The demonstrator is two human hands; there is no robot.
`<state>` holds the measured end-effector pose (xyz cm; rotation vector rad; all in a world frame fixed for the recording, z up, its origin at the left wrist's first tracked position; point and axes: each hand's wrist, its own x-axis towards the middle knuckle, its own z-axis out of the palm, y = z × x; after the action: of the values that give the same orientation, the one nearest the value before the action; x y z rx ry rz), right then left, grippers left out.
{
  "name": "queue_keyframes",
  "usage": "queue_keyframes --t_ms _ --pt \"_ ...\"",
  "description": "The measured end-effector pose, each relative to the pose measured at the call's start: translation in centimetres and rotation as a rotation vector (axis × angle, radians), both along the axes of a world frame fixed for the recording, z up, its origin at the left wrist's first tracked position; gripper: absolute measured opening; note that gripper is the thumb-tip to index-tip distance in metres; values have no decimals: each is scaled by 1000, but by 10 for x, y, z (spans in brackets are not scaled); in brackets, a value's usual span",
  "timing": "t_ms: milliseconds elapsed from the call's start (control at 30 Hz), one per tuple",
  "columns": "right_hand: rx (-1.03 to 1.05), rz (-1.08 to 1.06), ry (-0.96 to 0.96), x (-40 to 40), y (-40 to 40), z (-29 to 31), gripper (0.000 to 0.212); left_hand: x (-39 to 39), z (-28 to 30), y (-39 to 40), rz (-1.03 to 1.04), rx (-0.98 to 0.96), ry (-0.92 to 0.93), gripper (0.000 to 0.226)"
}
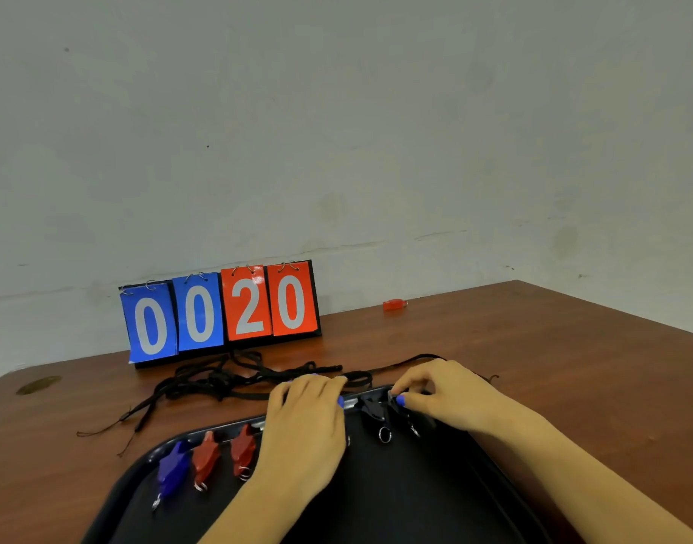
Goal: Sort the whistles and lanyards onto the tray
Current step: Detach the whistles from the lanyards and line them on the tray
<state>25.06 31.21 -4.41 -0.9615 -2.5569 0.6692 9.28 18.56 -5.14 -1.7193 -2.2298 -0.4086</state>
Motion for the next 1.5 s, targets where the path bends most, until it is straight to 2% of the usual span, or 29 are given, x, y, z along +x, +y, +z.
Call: queue_keyframes --t_ms 100,233,400,733,933,1033,1200,1333,1500 --pt "-28 11 -20 -1 0 1 17 -3 1 -1 0 5 -28 41" --pt "-38 17 -33 -1 2 -1 20 3 -2 -3 -106 25 -65 38" --pt "-1 24 -43 -2 2 -2 24 5 -8 -2 -187 -60 -48 38" --pt "49 27 -60 -4 1 -4 24 3 -7 -1 -170 -72 -120 37" --pt "60 28 -47 -5 1 -4 26 3 -11 -1 -168 -69 -45 42" --pt "59 31 -45 -6 0 -4 27 4 -11 0 -194 -100 -3 60" --pt "62 27 -36 -8 -1 -4 24 4 -10 1 -207 -62 -70 38" --pt "61 4 -22 -8 -2 -5 24 2 -12 2 -221 -64 -127 37" --pt "7 -12 42 -14 -4 -11 37 2 -11 3 -235 -50 -124 37"
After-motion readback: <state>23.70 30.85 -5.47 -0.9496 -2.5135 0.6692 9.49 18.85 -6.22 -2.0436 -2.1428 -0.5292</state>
